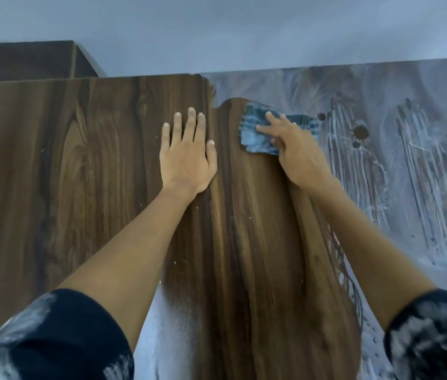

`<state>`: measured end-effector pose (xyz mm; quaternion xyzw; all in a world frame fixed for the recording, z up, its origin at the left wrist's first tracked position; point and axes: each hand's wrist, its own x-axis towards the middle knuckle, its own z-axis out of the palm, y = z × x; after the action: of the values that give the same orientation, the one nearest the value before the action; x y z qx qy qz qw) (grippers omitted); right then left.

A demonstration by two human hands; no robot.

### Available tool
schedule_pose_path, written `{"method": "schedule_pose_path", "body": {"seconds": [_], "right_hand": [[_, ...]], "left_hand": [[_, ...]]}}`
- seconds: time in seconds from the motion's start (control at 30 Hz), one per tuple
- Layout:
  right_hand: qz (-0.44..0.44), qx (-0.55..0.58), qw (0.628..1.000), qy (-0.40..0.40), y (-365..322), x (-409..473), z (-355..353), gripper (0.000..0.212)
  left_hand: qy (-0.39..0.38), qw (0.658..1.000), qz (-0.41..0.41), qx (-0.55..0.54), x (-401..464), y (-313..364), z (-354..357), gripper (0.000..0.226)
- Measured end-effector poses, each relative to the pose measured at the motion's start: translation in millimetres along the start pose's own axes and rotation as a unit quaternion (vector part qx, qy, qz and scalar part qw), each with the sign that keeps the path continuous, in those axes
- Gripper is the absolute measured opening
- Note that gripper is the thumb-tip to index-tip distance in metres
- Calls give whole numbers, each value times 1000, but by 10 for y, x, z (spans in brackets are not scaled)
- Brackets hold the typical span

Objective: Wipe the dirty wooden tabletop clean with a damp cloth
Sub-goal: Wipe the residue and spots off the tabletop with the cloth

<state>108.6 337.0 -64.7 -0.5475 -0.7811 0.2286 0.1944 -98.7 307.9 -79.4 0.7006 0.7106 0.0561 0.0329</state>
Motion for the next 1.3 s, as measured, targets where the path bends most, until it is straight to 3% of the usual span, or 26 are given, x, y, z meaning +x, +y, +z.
{"method": "schedule_pose_path", "body": {"seconds": [0.13,0.27,0.47,0.57,0.63,0.77,0.87,1.0,1.17,1.3], "right_hand": [[70,9,997,37,-41,696,45,43],[30,-8,1000,3,-230,1019,266,45],[-97,25,992,-78,-267,465,267,50],[-69,12,991,-112,-143,197,121,54],[-42,11,995,-93,-70,145,29,55],[4,-3,1000,12,51,379,-21,47],[54,-25,997,41,27,801,12,44],[67,-75,995,15,-192,1261,181,51],[23,-69,997,-27,-586,1503,493,48],[-18,-57,996,-62,-653,1417,603,50]], "left_hand": [[-28,999,42,20,97,6,-27,72],[-28,999,42,8,143,20,-17,87],[-26,998,0,-49,149,0,-10,106],[-34,998,4,-57,146,-1,-8,118],[-38,998,6,-50,143,4,-3,124],[-39,998,4,-47,141,3,-16,125],[-38,998,6,-40,147,4,-18,125],[-41,998,6,-38,160,5,-18,126],[-38,998,2,-46,156,28,-32,126],[56,992,-7,-112,119,26,-71,110]]}}
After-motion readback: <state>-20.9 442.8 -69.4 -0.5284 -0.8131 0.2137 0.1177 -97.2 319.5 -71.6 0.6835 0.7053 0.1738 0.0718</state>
